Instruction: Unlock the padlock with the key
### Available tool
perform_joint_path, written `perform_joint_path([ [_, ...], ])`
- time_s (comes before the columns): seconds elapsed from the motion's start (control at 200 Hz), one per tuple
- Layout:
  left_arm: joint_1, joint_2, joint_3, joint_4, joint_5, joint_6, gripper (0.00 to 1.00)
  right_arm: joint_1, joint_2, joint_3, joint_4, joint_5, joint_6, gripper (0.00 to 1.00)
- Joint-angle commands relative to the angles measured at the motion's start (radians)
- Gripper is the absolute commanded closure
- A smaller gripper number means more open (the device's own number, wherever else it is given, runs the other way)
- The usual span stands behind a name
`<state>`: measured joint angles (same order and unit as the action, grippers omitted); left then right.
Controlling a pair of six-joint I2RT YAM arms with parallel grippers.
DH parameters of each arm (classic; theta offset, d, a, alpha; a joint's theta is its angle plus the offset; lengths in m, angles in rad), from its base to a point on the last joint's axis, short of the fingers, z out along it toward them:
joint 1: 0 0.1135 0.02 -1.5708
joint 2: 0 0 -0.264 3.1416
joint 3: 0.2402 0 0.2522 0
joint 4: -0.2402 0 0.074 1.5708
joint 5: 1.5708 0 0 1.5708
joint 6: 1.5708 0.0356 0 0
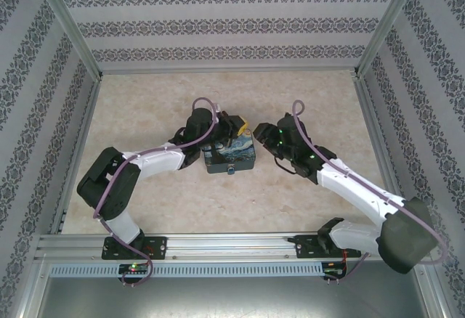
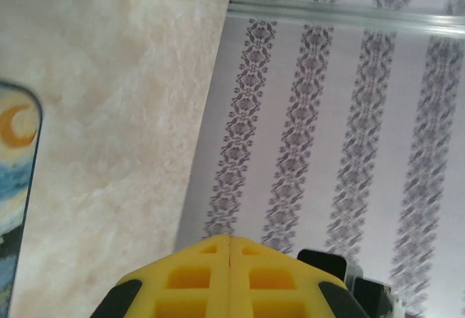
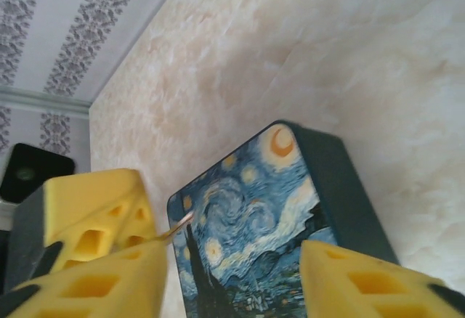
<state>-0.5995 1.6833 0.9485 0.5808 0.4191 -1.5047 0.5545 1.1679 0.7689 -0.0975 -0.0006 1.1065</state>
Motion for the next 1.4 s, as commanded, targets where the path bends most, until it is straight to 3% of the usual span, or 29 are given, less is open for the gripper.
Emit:
perform_joint_path([
  [0.0,0.019,-0.033,0.084,-0.128,0.062,0.373,1.00,-0.040,-0.061,-0.045,0.061,-0.060,-0.085,0.36],
  [0.055,0.019,-0.063,0.124,-0.233,0.041,0.528,1.00,-0.066,-0.090,-0.075,0.110,-0.096,-0.103,0.31],
  [0.16,0.020,-0.123,0.148,-0.313,-0.005,0.724,1.00,-0.136,-0.115,-0.159,0.309,-0.224,-0.071,0.31],
  [0.36,0.020,-0.182,0.144,-0.279,-0.024,0.842,1.00,-0.179,-0.038,-0.197,0.652,-0.408,-0.002,0.35],
  [0.57,0.020,-0.213,0.112,-0.192,-0.079,0.786,1.00,-0.157,0.048,-0.179,0.905,-0.429,0.054,0.38],
  [0.984,0.019,-0.197,-0.006,0.099,-0.231,0.516,1.00,-0.081,0.222,-0.109,1.151,-0.400,0.091,0.43],
  [1.399,0.020,-0.170,-0.011,0.157,-0.257,0.459,1.00,-0.050,0.399,-0.094,1.390,-0.378,0.180,0.51],
])
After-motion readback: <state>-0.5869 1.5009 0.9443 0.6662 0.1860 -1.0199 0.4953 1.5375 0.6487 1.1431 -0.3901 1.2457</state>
